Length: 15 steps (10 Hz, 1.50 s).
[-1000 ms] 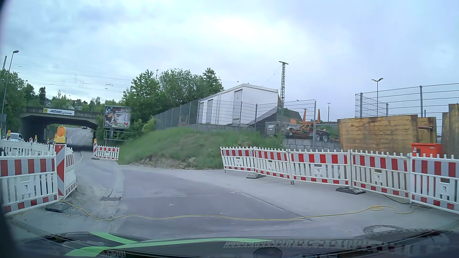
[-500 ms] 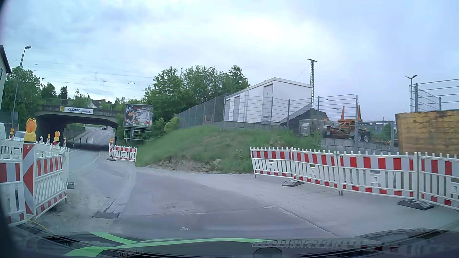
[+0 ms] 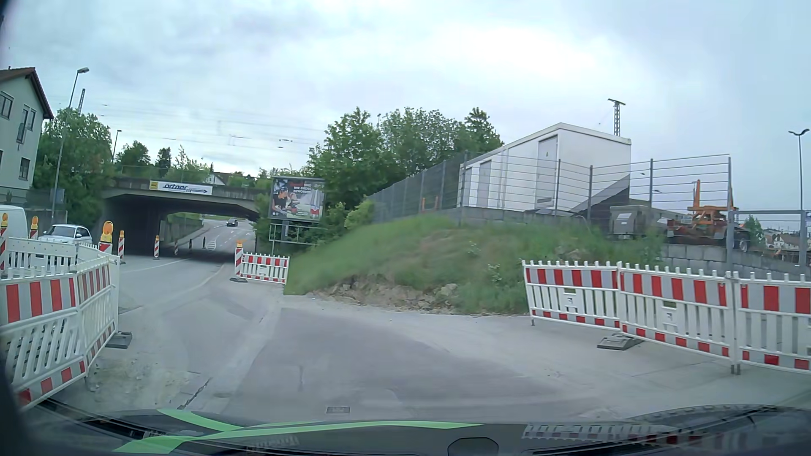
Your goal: Follow the waypoints while adhering to traffic rules and regulations
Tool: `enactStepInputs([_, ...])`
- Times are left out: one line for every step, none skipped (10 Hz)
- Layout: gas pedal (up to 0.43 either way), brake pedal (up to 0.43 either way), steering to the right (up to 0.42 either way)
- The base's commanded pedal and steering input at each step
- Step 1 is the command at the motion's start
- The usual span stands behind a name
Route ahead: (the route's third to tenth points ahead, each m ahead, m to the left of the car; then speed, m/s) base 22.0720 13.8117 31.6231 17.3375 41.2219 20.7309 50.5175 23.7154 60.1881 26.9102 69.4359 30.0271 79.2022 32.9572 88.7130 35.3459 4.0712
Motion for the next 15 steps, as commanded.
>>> enactStepInputs([0.020,0.000,-0.282])
enactStepInputs([0.008,0.000,-0.279])
enactStepInputs([0.008,0.000,-0.278])
enactStepInputs([0.008,0.000,-0.276])
enactStepInputs([0.008,0.000,-0.273])
enactStepInputs([0.008,0.000,-0.272])
enactStepInputs([0.008,0.000,-0.273])
enactStepInputs([0.008,0.000,-0.271])
enactStepInputs([0.008,0.000,-0.270])
enactStepInputs([0.008,0.000,-0.269])
enactStepInputs([0.008,0.000,-0.267])
enactStepInputs([0.008,0.000,-0.265])
enactStepInputs([0.008,0.000,-0.265])
enactStepInputs([0.008,0.000,-0.268])
enactStepInputs([0.008,0.000,-0.264])
